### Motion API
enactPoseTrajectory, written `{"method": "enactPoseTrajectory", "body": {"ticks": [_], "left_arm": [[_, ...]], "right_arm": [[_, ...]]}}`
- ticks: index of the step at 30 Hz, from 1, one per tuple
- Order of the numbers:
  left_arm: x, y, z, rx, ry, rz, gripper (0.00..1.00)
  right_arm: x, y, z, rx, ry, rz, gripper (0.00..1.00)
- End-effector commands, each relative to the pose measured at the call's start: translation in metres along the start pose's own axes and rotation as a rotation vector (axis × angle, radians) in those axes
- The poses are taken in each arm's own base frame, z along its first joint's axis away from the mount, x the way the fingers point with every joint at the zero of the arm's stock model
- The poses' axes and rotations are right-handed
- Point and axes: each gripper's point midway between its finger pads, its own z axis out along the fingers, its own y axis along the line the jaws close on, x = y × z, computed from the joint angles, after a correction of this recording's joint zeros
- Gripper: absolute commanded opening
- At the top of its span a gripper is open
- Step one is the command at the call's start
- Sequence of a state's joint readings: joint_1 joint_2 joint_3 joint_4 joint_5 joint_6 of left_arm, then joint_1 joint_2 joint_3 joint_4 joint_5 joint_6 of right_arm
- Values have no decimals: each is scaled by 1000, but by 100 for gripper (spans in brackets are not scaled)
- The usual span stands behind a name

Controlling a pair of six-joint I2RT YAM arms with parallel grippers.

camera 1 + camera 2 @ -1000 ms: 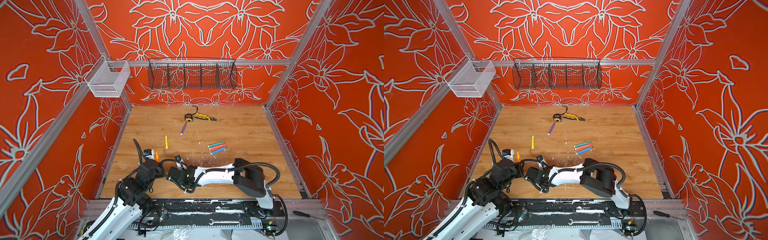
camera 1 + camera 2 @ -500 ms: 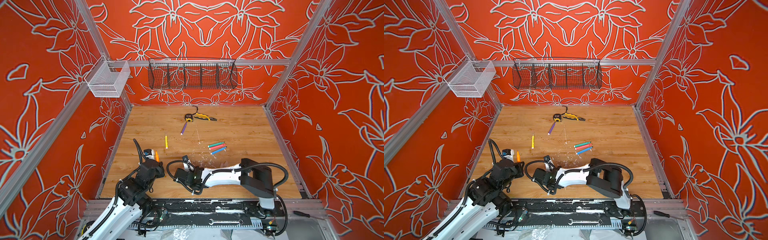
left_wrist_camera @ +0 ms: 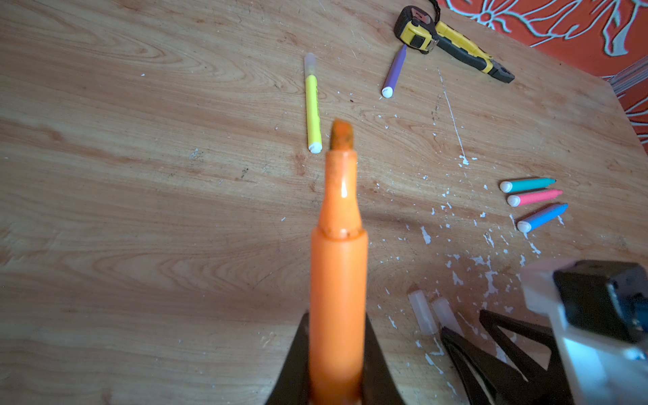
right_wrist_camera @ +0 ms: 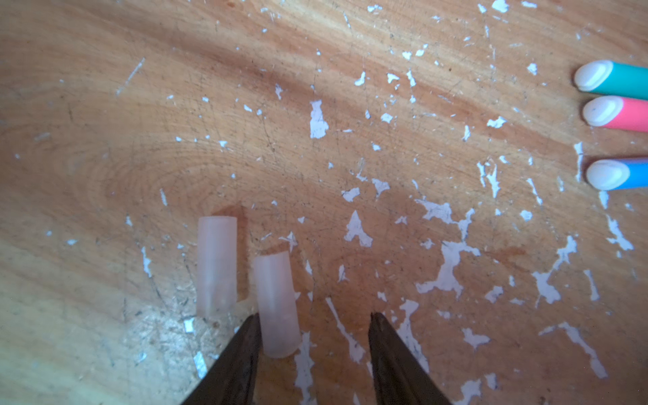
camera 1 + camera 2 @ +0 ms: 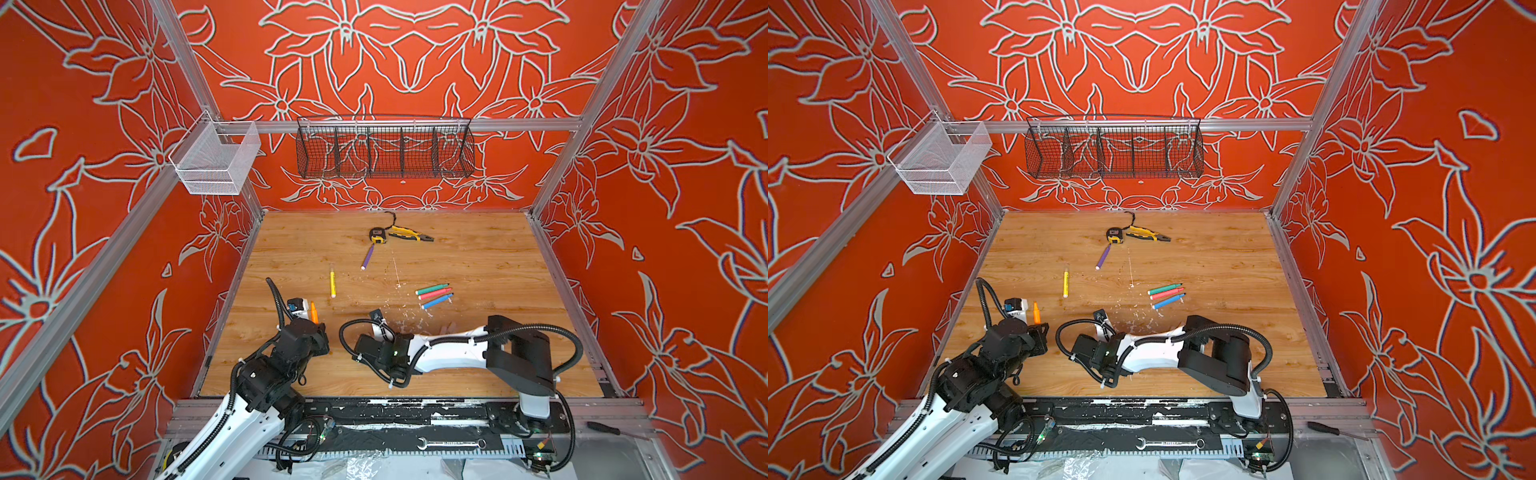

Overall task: Insert the pens into the pen caps
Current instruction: 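Lower the right gripper and close it on a translucent cap, then lift the cap with the right gripper while the left gripper raises the orange highlighter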

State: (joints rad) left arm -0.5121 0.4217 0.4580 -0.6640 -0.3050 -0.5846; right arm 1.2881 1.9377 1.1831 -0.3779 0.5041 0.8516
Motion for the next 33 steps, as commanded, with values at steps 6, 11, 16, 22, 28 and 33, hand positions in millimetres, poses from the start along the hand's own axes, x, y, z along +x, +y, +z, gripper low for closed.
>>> {"method": "enactPoseTrajectory", "body": {"ticks": [6,11,16,22,28,33], "left_arm": [[-9,-4,-3,12,-31,-21,0],[-9,-4,-3,15,-31,-20,0],[-9,-5,-4,19,-32,-20,0],[-9,-5,-4,21,-33,-19,0],[-9,-5,-4,22,-31,-19,0],[-8,-8,-5,43,-30,-15,0]], "right_arm": [[6,-1,17,2,71,3,49],[11,2,26,-3,105,3,41],[16,5,30,-11,127,1,36],[18,4,27,-20,138,11,23],[16,2,22,-30,135,27,15],[8,1,7,-69,107,53,10]]}}
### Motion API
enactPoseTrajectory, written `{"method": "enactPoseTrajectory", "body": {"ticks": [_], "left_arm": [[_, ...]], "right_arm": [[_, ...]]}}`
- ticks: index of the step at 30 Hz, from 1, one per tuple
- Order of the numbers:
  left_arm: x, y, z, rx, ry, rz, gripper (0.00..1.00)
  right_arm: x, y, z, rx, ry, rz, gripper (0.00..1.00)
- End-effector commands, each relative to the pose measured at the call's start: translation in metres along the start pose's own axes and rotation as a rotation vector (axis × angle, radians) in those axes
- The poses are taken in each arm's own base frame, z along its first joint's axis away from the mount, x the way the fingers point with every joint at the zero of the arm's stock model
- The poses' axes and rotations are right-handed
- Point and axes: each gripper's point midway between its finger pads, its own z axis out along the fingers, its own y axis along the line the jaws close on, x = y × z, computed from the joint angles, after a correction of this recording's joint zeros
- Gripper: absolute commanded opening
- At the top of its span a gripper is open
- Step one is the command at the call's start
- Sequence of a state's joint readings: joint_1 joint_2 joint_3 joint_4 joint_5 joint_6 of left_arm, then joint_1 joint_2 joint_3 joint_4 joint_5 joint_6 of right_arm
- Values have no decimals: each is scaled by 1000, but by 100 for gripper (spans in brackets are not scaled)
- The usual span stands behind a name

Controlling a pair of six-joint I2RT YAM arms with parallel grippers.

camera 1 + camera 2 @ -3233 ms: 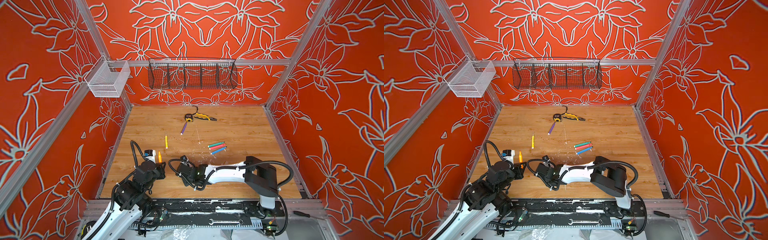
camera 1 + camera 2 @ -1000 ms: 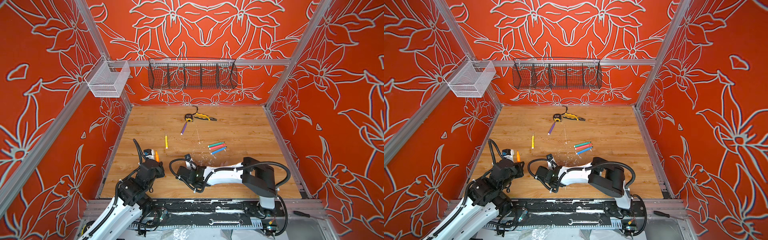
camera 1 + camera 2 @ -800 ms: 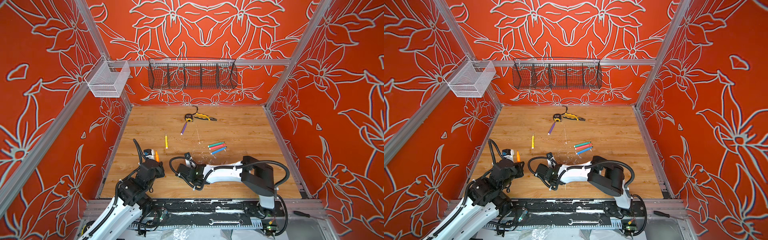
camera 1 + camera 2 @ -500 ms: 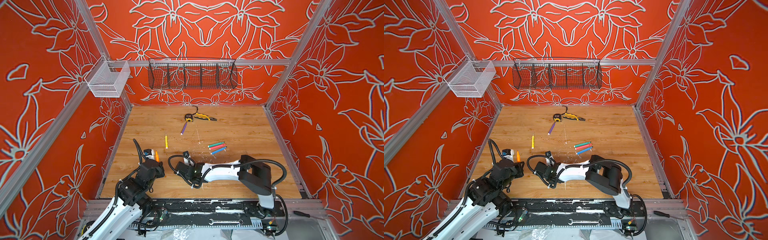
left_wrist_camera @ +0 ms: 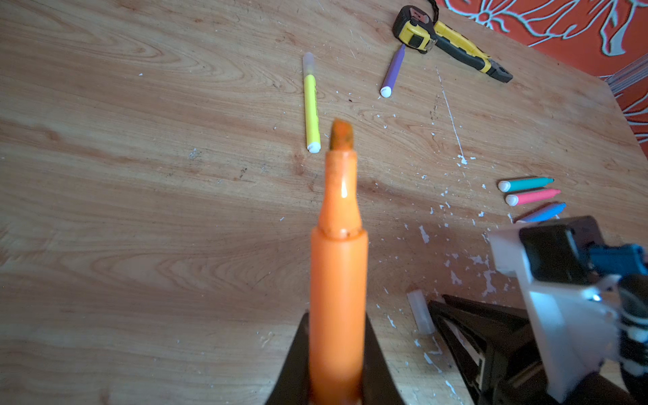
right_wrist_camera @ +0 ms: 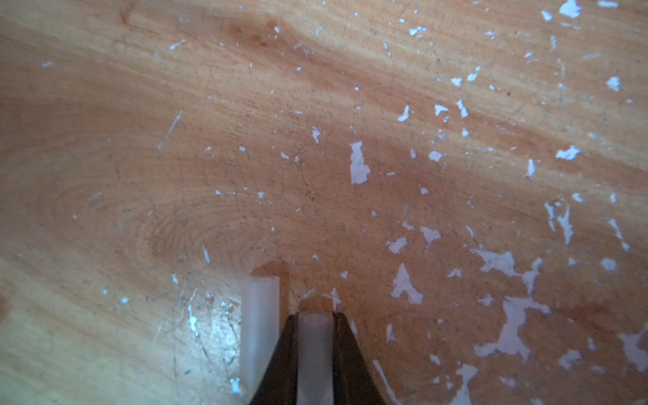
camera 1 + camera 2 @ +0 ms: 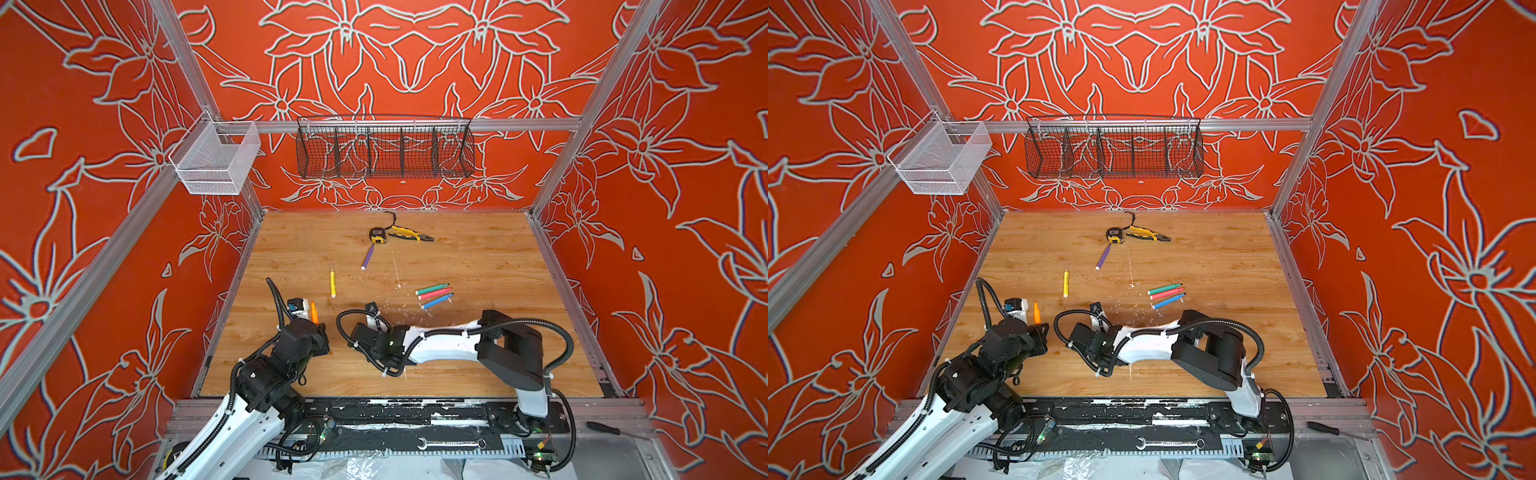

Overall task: Insert the pens into the pen caps
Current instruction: 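Lift the cap with the right gripper while the left gripper raises the orange highlighter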

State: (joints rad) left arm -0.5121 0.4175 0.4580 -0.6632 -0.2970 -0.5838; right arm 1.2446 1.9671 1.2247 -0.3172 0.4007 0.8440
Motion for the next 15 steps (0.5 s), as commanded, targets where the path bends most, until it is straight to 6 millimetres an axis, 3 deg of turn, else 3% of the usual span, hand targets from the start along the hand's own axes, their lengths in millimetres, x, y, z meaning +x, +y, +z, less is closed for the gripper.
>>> {"method": "enactPoseTrajectory", "body": {"ticks": [1,9,12,15], "left_arm": [[-8,-9,-5,49,-30,-9,0],[-10,-40,-14,244,-42,-2,0],[-20,-54,-23,304,-54,-9,0],[-33,-78,-30,387,-37,-13,0]], "right_arm": [[15,-19,-11,11,57,2,10],[-33,-45,-96,-160,-102,121,0],[-59,-69,-144,-239,-190,183,0],[-90,-106,-187,-296,-275,278,0]]}}
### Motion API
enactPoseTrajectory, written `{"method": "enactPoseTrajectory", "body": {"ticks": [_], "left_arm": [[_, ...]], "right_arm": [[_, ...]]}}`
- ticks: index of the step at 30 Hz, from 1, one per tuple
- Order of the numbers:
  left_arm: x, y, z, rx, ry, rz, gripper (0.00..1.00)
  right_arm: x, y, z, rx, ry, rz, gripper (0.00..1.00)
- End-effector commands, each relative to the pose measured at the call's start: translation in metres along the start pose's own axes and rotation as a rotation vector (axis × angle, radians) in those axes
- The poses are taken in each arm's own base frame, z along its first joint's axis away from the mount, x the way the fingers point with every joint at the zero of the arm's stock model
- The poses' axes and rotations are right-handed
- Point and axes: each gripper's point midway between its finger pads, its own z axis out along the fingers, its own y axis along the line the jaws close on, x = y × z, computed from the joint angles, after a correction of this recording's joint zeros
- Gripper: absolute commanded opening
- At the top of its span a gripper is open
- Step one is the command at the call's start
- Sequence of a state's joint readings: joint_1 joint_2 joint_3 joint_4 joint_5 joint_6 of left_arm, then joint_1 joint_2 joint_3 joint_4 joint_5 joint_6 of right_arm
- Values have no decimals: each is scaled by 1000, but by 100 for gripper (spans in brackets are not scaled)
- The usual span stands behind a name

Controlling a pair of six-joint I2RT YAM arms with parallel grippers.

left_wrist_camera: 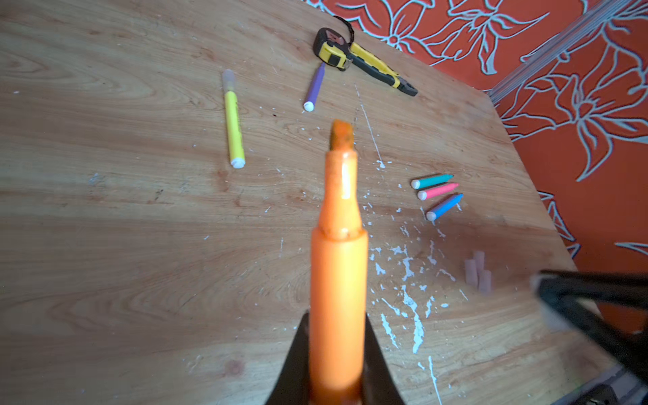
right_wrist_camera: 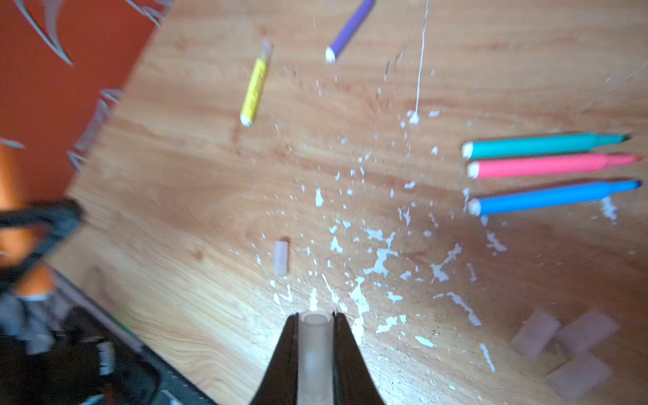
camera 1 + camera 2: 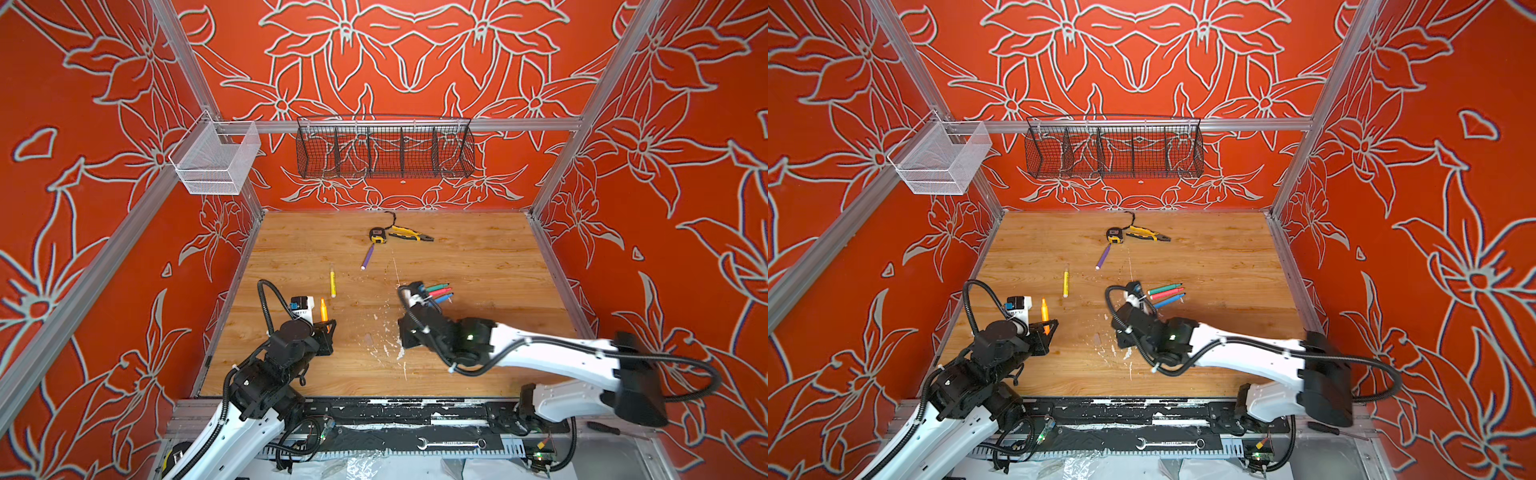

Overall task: Insert the pens into the pen caps
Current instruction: 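Lift the cap with the right gripper while the left gripper raises the orange highlighter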

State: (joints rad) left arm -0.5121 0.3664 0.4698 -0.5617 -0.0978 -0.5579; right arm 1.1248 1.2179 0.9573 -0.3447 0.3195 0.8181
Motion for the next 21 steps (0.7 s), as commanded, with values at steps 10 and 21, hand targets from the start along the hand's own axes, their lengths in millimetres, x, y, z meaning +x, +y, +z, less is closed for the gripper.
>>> {"method": "enactPoseTrajectory", "body": {"ticks": [10,21], "left_arm": [[-88,-156,-3,427,-28,154,0],[-65,-243,-39,759,-30,368,0]], "right_arm": [[-118,-74,-126,-32,-464,-10,0],[-178,-33,-158,-208,-678,93,0]]}}
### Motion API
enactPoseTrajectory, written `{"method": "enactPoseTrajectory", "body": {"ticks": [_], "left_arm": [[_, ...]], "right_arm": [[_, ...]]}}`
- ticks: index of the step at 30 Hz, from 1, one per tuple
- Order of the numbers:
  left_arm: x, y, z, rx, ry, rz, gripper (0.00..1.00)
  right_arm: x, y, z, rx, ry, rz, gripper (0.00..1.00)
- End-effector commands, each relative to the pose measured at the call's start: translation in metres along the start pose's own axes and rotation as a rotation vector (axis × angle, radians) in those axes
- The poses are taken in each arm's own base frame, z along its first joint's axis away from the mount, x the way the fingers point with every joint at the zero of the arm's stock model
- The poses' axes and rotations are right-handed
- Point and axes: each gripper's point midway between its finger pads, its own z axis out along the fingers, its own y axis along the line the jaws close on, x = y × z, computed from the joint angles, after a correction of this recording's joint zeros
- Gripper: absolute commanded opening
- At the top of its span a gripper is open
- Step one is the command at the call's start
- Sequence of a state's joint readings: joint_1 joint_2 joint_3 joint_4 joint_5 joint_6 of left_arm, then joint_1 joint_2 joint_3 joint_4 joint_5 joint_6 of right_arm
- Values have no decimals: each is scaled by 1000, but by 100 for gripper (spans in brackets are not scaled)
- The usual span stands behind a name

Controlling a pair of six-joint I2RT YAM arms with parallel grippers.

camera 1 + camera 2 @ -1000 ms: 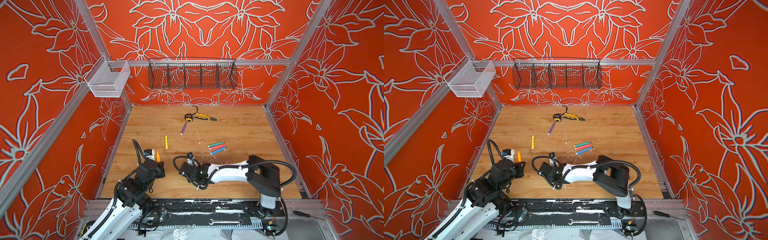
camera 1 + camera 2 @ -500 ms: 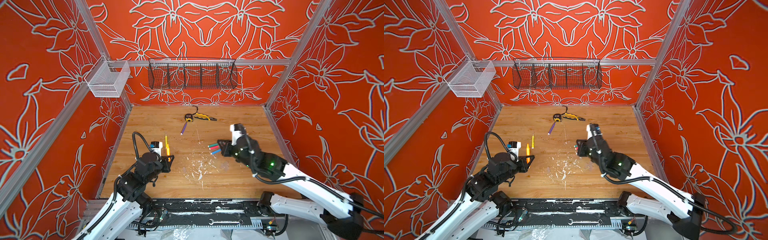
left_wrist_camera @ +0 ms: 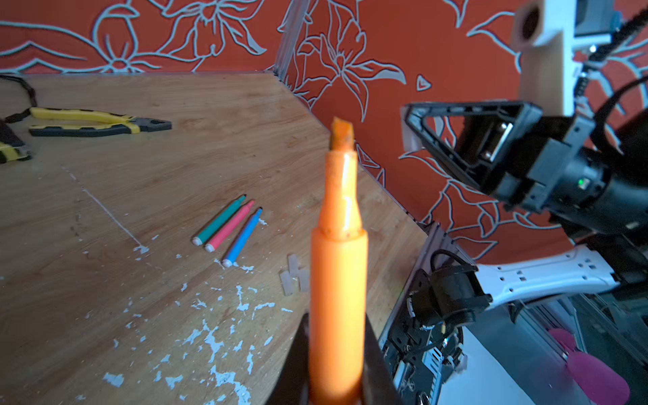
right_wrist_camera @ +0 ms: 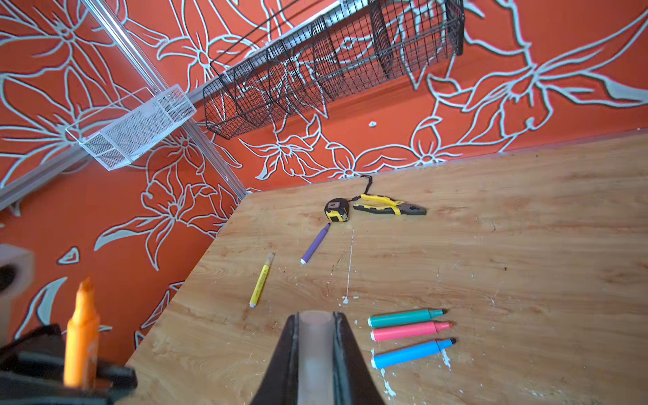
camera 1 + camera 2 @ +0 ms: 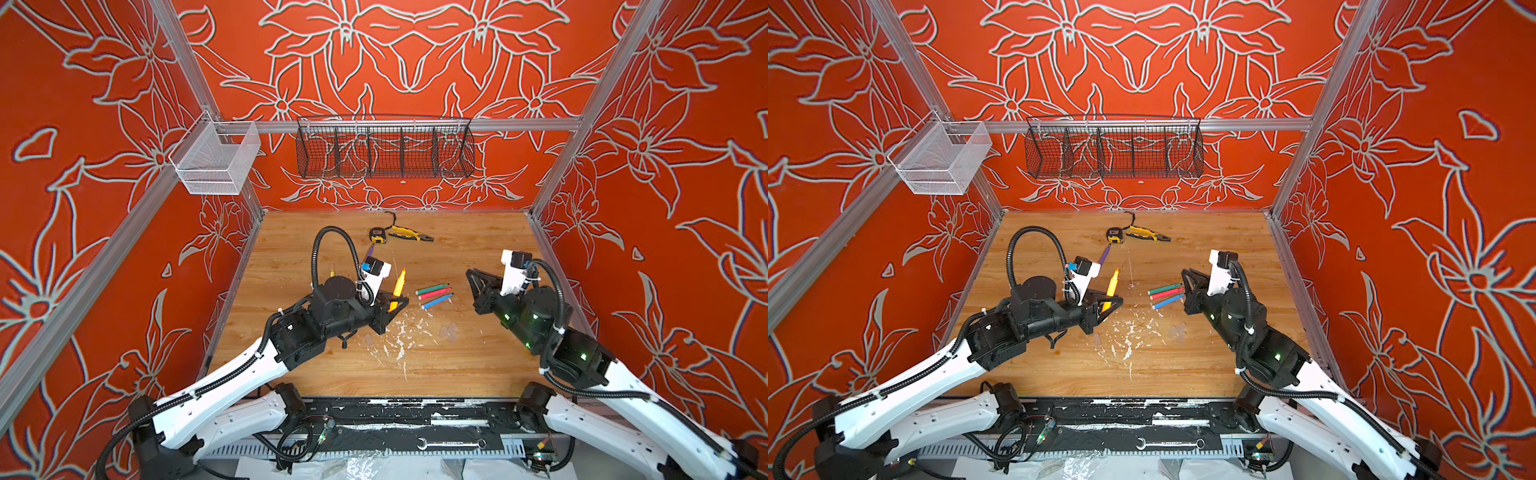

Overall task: Insert the pens into the pen caps
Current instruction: 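Lift the cap with the right gripper while the left gripper raises the orange highlighter, then bring the cap in the right gripper down over the orange highlighter tip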

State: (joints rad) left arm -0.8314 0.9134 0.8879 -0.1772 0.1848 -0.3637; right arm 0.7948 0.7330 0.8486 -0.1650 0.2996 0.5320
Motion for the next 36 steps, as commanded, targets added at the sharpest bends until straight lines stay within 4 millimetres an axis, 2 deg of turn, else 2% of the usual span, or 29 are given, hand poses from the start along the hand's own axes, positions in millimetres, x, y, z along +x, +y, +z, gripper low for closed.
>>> {"method": "enactPoseTrajectory", "body": {"ticks": [1,4,6,8,10,14,16,18,21,25,31,36], "left_arm": [[-29,-32,-17,133,-120,83,0],[-40,-40,-27,151,-160,123,0],[-43,-43,-32,155,-178,154,0],[-46,-42,-38,142,-192,190,0],[-50,-42,-45,120,-203,214,0],[-58,-49,-62,137,-258,243,0],[-62,-49,-66,131,-272,247,0],[-64,-46,-65,99,-258,253,0],[-66,-41,-59,62,-235,257,0],[-66,-44,-53,80,-210,263,0],[-64,-52,-37,143,-178,224,0],[-63,-53,-36,155,-179,210,0]], "right_arm": [[-65,49,-1,-160,-147,110,0],[-89,83,-7,-301,-160,166,0],[-94,95,-13,-365,-159,177,0],[-96,86,-18,-314,-144,209,0],[-100,85,-24,-335,-170,241,0],[-110,96,-30,-408,-195,309,0],[-113,112,-26,-492,-199,326,0],[-108,124,-15,-524,-154,333,0],[-92,129,2,-527,-84,357,0],[-84,140,8,-571,-31,381,0],[-89,150,-6,-651,-39,386,0],[-91,156,-15,-691,-65,367,0]]}}
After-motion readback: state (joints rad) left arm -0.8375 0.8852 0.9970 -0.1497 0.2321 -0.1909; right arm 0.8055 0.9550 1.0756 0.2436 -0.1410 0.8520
